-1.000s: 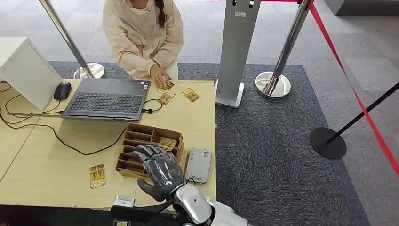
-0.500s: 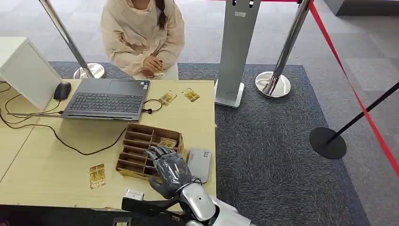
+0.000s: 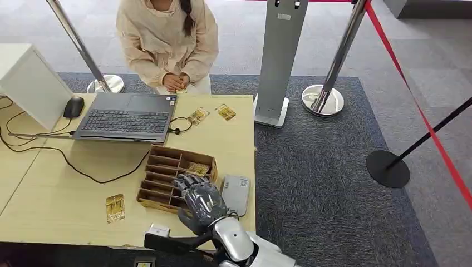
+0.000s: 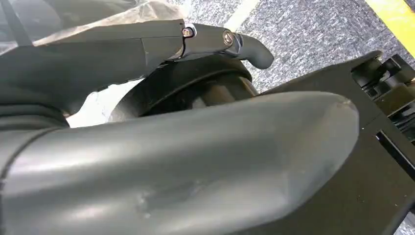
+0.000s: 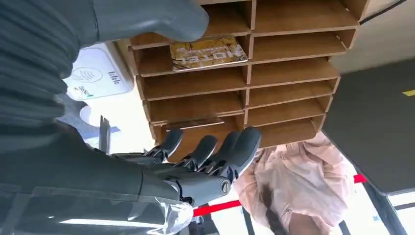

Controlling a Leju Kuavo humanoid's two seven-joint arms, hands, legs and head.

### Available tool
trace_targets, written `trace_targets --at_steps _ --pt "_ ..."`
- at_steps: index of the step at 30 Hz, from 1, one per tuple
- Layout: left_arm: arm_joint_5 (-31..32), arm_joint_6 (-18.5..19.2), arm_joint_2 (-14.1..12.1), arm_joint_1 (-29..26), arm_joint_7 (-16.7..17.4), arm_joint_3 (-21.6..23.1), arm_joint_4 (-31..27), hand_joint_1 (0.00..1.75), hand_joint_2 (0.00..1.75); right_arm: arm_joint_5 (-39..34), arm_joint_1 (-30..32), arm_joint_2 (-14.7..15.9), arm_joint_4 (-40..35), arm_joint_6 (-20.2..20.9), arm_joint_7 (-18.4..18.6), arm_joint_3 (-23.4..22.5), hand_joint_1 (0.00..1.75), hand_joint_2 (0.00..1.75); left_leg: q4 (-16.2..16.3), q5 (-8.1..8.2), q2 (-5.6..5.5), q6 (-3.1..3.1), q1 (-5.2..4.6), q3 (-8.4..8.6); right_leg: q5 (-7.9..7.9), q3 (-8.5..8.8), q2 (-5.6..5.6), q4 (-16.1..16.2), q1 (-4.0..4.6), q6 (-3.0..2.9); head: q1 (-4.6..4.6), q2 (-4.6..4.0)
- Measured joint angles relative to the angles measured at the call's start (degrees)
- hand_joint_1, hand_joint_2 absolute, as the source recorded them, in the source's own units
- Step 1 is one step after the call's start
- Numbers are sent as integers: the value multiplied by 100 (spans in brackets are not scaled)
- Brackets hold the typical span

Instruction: Pass the card to the sensor for recognition and then transmit it.

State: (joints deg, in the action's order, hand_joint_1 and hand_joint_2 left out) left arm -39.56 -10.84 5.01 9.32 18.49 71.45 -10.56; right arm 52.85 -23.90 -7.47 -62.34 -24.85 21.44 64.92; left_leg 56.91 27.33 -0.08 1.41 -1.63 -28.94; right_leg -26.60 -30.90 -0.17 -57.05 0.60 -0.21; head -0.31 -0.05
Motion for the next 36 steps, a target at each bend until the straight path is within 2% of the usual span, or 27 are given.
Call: trace_targets --at_steps 4,14,36 --pt "20 24 2 11 11 0 0 0 0 66 -39 -81 55 28 48 7 59 175 0 0 0 0 0 0 0 0 0 0 0 0 0 0" --pt "24 74 2 30 15 2 0 0 0 151 -209 -367 216 120 107 57 59 175 0 0 0 0 0 1 0 1 0 0 0 0 0 0" --pt "26 85 2 66 15 4 0 0 0 -179 -287 -610 822 212 83 101 58 175 0 -1 -1 -1 0 1 1 2 0 0 0 0 0 0"
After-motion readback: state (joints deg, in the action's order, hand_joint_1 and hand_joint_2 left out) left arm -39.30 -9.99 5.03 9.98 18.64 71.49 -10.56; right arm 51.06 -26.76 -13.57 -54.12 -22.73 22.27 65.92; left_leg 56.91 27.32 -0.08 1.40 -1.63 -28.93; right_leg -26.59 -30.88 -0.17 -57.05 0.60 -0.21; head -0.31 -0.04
